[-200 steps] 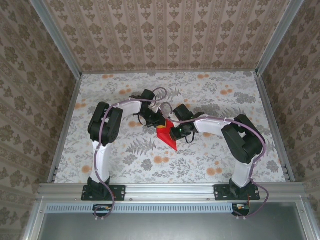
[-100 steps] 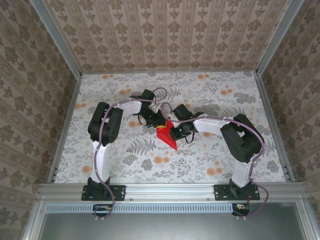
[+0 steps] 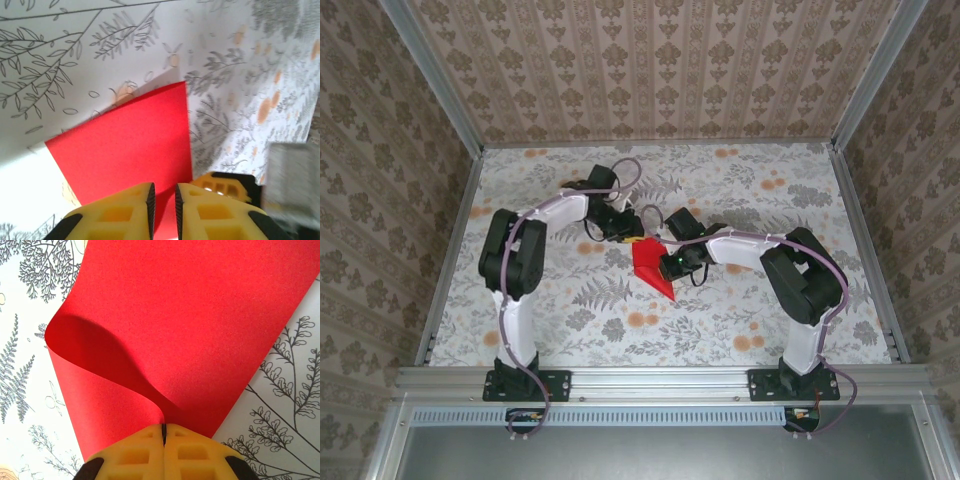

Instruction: Fold a paper plane with a square sheet of paper (fold left side to right side)

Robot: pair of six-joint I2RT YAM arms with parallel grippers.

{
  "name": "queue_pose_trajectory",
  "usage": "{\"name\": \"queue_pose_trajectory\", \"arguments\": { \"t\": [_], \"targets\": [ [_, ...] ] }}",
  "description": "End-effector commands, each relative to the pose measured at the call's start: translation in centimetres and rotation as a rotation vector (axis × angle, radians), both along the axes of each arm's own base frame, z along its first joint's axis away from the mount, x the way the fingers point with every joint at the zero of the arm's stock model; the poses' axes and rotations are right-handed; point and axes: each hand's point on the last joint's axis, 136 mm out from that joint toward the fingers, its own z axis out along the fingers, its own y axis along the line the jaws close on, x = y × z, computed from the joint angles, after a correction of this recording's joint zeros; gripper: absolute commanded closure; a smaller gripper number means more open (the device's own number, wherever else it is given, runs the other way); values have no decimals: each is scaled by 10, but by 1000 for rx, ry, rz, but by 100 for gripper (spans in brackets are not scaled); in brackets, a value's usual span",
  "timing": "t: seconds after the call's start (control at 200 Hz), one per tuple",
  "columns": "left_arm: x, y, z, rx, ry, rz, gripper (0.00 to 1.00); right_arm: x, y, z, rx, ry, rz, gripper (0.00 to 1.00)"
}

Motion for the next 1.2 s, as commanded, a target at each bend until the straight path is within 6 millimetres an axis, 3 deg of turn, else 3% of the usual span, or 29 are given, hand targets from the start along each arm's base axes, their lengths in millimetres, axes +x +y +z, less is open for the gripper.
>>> {"name": "queue_pose_trajectory", "arguments": {
  "t": [0.0, 0.165, 0.315, 1.195],
  "targets": [
    [-25, -1, 9, -34, 23, -22, 84, -13, -10, -18, -78, 61, 17, 100],
    [-57, -12, 2, -82, 75, -45, 90, -15, -11, -19, -85, 63, 19, 100],
    [-72, -20, -9, -87, 105, -62, 91, -17, -13, -20, -89, 65, 22, 100],
    [-93, -2, -72, 70, 189, -45, 96, -17, -14, -20, -99, 68, 25, 100]
  ]
}}
